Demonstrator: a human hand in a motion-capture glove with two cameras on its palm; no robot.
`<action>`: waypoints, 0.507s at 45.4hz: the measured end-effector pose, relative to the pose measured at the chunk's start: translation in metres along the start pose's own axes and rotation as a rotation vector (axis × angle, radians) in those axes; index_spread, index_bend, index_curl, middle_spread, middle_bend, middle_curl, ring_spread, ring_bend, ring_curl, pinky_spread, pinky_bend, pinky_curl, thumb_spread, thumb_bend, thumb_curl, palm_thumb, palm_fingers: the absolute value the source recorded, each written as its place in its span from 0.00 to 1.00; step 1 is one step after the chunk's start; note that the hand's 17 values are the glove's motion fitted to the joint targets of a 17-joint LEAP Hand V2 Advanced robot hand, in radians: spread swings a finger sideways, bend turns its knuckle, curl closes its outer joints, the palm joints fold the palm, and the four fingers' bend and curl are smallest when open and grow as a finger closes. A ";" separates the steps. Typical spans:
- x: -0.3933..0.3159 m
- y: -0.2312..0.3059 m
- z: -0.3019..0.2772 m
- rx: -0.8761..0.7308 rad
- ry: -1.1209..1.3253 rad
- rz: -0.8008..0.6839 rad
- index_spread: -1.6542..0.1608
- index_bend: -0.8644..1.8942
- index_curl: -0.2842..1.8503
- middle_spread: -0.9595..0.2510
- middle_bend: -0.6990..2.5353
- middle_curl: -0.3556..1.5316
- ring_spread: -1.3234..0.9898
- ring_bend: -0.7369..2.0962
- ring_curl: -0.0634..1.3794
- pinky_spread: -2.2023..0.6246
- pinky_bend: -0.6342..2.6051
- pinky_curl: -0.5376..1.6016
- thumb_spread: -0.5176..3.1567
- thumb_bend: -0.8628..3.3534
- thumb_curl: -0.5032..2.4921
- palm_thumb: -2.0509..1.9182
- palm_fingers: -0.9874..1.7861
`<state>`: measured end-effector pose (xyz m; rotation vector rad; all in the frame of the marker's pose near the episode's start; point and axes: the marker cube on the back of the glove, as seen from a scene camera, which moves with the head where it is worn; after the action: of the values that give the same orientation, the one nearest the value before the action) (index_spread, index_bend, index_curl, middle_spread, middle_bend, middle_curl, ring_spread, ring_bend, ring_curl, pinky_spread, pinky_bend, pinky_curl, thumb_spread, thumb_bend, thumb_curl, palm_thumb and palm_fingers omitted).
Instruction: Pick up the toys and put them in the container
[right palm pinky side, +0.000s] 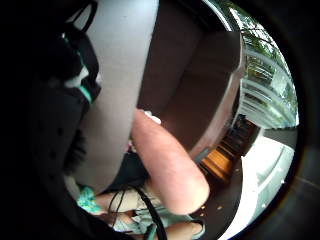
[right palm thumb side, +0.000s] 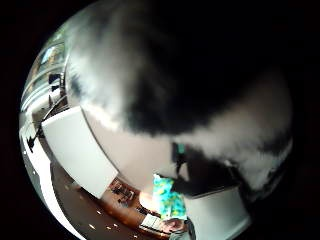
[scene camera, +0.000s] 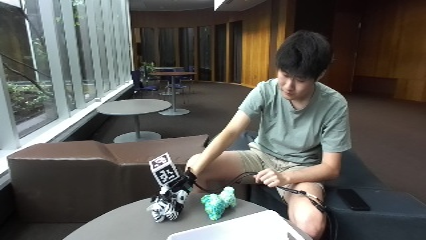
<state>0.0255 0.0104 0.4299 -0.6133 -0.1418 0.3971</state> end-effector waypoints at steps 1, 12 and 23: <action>0.000 -0.001 -0.001 0.007 0.010 -0.005 0.90 0.36 0.17 0.85 0.37 0.45 0.51 0.67 0.34 0.72 0.60 0.41 0.49 0.22 0.28 0.54 0.49; -0.007 -0.010 -0.002 0.063 0.022 -0.020 0.87 0.39 0.20 0.74 0.42 0.51 0.47 0.69 0.35 0.67 0.57 0.41 0.51 0.24 0.31 0.61 0.63; -0.018 -0.008 -0.069 0.114 0.110 -0.184 0.81 0.52 0.26 0.66 0.48 0.57 0.44 0.67 0.36 0.67 0.52 0.41 0.43 0.25 0.37 0.66 0.72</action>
<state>0.0287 -0.0401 0.3784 -0.5036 -0.0693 0.1914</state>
